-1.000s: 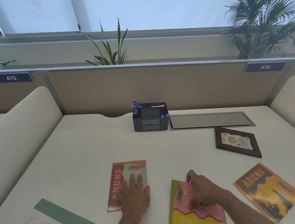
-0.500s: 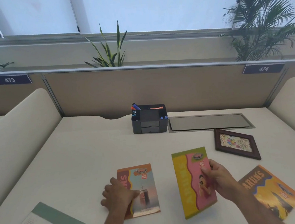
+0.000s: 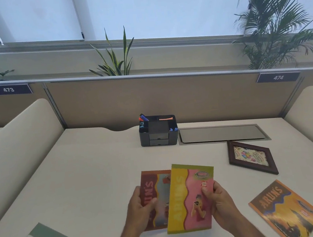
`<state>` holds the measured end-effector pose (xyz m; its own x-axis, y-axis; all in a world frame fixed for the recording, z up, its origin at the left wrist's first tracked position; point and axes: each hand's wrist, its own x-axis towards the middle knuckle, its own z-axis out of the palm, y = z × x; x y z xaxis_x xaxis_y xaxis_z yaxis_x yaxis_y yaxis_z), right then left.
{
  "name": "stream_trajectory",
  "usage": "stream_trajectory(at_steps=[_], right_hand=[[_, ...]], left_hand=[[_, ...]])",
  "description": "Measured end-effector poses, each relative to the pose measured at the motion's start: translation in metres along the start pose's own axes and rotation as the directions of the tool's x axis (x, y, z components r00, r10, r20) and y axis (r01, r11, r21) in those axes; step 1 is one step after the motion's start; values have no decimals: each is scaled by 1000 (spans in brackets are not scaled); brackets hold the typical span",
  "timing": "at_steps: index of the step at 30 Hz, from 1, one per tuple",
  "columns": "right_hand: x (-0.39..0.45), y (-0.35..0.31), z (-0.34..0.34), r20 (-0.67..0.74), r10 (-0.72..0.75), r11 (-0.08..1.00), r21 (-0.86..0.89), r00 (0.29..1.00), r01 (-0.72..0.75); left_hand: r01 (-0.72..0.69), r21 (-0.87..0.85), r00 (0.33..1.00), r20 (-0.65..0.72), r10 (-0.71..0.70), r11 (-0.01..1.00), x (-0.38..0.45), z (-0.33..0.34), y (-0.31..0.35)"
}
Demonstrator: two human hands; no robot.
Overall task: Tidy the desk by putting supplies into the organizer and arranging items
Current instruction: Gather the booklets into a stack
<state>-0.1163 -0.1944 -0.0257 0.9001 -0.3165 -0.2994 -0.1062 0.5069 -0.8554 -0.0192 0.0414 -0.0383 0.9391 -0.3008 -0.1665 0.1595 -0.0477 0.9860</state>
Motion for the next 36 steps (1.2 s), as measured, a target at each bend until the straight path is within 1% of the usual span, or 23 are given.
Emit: stream_trajectory(at_steps=[2, 4, 7, 10, 13, 15, 17, 18, 20, 21, 22, 23, 24, 25, 27, 28, 29, 30, 31, 32, 33, 34, 36], right_hand=[[0, 1, 7, 3, -40, 999, -25, 999, 40], [2, 4, 13, -25, -83, 995, -53, 996, 81], [3, 12, 21, -55, -126, 991, -49, 990, 123], [3, 24, 25, -83, -135, 991, -34, 987, 133], [5, 35, 28, -105, -199, 979, -64, 974, 193], [5, 35, 28, -110, -228, 970, -106, 967, 217], [6, 30, 26, -90, -240, 964, -142, 967, 226], [7, 27, 23, -71, -241, 957, -184, 968, 225], [10, 22, 10, -33, -239, 910, -357, 970, 212], [12, 19, 0, -41, -252, 848, -492, 967, 200], [18, 19, -15, -62, -282, 751, -635, 957, 180], [21, 16, -31, -100, -330, 614, -778, 939, 133], [24, 15, -49, -122, -388, 463, -883, 913, 78], [25, 12, -66, -151, -429, 330, -944, 891, 0], [25, 7, -101, -234, -467, 154, -971, 853, -183], [24, 5, -117, -285, -473, 69, -955, 834, -288], [20, 0, -127, -368, -450, 6, -912, 813, -409], [17, -4, -137, -482, -403, -14, -847, 778, -532], [12, -7, -141, -599, -346, 25, -775, 722, -631], [9, -7, -146, -689, -284, 98, -713, 667, -694], [6, -6, -145, -745, -227, 169, -664, 627, -728], [5, -3, -145, -771, -187, 211, -636, 608, -742], [5, 0, -141, -772, -172, 232, -636, 612, -736]], left_hand=[[-28, -97, 999, 25, 30, 995, -3, 9, 4], [-47, -156, 998, 44, 54, 987, -7, 17, 7], [-57, -230, 996, 55, 72, 971, -12, 24, 2], [-137, -179, 988, 46, 148, 974, -16, 31, -4], [-211, -78, 975, 51, 215, 974, -18, 38, -7], [-226, 7, 973, 50, 226, 974, -15, 40, -11], [-196, 11, 980, 40, 196, 981, -12, 39, -14], [-169, -9, 985, 31, 169, 986, -10, 37, -16], [-106, -45, 994, 4, 106, 993, -4, 34, -20], [-91, -71, 996, -4, 91, 993, -1, 33, -22], [-79, -102, 997, -6, 79, 992, 0, 33, -24], [-65, -136, 998, 0, 65, 989, 2, 34, -26], [-50, -165, 999, 5, 52, 985, 5, 34, -28], [-42, -181, 999, 12, 45, 983, 6, 35, -29], [-48, -177, 998, 18, 52, 983, 6, 36, -28], [-54, -168, 998, 15, 57, 984, 6, 36, -28], [-60, -165, 998, 12, 63, 984, 7, 36, -28], [-61, -167, 998, 9, 63, 984, 7, 36, -29], [-60, -167, 998, 8, 63, 984, 7, 36, -30], [-60, -166, 998, 6, 62, 984, 6, 36, -30], [-64, -161, 998, 6, 66, 985, 6, 37, -30], [-67, -156, 998, 3, 68, 986, 7, 37, -30], [-70, -152, 997, 0, 71, 986, 7, 37, -29]])
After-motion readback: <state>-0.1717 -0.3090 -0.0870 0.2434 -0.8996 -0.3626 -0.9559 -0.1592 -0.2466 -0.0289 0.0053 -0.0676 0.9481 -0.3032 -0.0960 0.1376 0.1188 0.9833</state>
